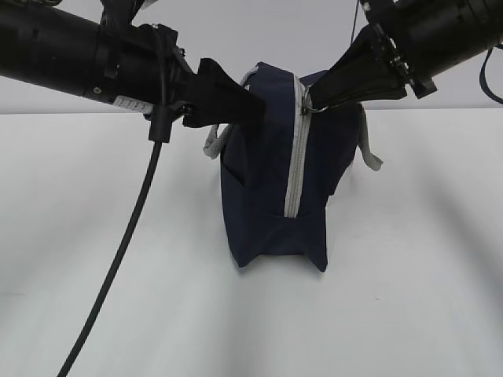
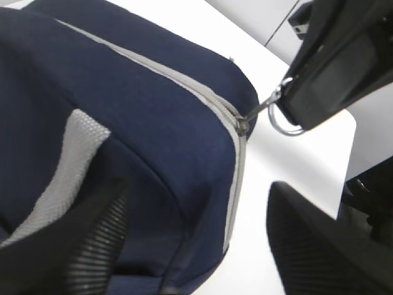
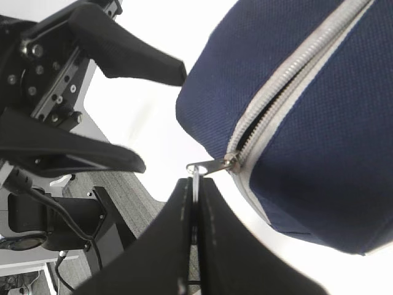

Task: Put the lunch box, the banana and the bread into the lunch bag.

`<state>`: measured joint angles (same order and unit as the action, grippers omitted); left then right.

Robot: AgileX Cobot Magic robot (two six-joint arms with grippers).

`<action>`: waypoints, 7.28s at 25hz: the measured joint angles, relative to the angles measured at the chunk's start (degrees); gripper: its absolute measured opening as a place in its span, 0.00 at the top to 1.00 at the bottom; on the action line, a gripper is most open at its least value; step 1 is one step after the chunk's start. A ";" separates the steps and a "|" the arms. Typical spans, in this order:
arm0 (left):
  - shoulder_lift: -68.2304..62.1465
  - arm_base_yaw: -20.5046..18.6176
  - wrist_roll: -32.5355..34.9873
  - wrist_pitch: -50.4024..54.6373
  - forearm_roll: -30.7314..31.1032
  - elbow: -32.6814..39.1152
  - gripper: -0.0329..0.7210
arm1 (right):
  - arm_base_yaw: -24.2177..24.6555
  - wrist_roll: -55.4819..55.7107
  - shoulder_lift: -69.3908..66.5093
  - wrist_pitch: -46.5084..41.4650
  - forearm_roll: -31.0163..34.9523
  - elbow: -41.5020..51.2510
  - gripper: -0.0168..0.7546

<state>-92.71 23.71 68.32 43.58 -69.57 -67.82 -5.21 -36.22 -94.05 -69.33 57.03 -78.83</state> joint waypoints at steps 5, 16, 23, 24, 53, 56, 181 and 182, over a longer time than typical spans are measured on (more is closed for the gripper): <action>-0.63 0.00 0.00 -2.47 -0.94 0.00 0.32 | 0.00 0.13 0.00 0.00 0.00 0.00 0.98; -4.97 0.00 0.00 -2.65 -4.55 0.00 0.54 | 0.00 0.23 -0.34 -0.08 1.25 0.00 0.98; -5.37 0.05 0.00 -1.37 -4.68 0.00 0.95 | 0.00 0.23 -0.46 0.02 4.28 0.00 0.98; -5.37 0.05 0.00 -1.37 -4.68 0.00 0.95 | 0.00 0.23 -0.46 0.02 4.66 0.00 0.98; -5.37 0.05 0.00 0.38 -1.58 0.00 0.95 | 0.00 -2.18 -11.87 5.89 2.67 -14.95 0.98; -5.37 0.05 0.00 0.43 -1.33 0.00 0.95 | 0.00 -2.18 -14.07 5.28 0.51 -18.52 0.98; -26.51 -6.46 -53.25 7.56 15.41 -34.30 0.94 | 4.45 -65.40 -47.99 -0.40 15.54 -47.96 0.98; -26.51 -6.46 -52.99 7.57 15.41 -34.30 0.94 | 4.45 -65.48 -48.37 -0.40 16.51 -47.96 0.98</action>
<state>-119.22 17.24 15.33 51.15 -54.16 -102.12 -0.76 -101.71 -142.42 -69.73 73.53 -126.79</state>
